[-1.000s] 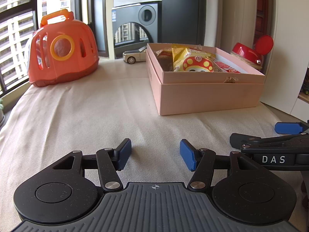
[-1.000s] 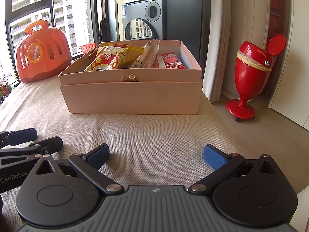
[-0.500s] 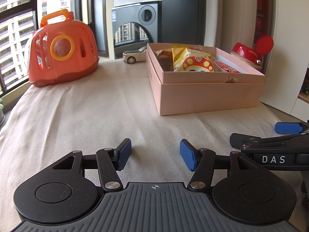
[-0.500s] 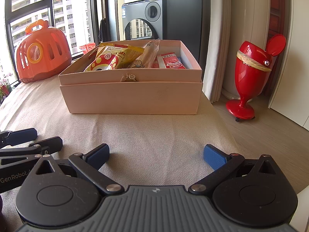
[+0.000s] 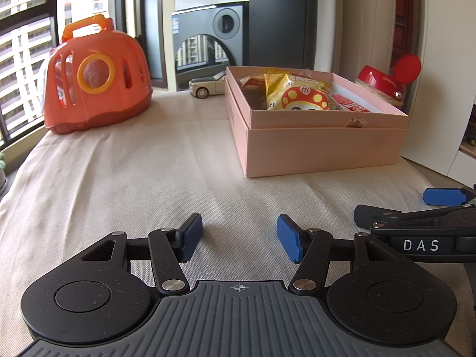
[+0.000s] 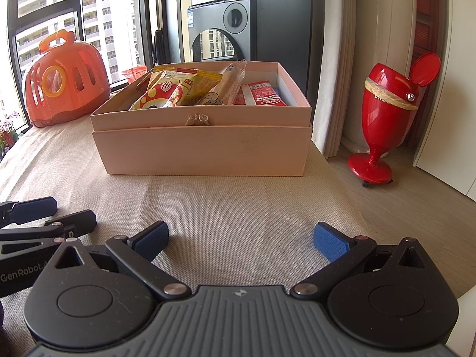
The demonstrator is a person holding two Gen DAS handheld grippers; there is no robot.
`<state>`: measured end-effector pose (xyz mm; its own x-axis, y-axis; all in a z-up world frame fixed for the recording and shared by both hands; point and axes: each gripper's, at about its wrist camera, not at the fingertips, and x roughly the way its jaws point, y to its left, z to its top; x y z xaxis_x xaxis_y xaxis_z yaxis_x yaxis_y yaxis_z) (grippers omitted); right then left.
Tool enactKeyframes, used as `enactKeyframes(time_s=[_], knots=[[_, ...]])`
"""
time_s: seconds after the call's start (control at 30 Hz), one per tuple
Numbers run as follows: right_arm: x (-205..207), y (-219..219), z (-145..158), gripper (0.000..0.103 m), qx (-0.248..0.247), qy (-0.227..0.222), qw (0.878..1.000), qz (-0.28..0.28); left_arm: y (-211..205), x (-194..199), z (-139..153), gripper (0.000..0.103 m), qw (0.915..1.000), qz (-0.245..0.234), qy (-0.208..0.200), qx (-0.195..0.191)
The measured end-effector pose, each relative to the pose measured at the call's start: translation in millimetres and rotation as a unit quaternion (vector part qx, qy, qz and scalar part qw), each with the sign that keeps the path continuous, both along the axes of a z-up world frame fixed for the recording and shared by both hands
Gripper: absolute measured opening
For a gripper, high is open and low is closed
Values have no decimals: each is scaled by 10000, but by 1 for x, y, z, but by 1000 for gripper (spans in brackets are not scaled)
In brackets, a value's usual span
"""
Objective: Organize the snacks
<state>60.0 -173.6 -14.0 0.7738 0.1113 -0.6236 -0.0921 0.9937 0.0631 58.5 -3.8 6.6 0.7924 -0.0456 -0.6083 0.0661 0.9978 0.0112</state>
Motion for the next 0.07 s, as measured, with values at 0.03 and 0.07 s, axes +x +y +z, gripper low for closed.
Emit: enactKeyframes(time_s=[0.03,0.07], knots=[[0,0,0,103,-1,0,10000,0,0,0,0,63,10000,0,-1,-1],[0,0,0,103,0,0,10000,0,0,0,0,63,10000,0,2,-9]])
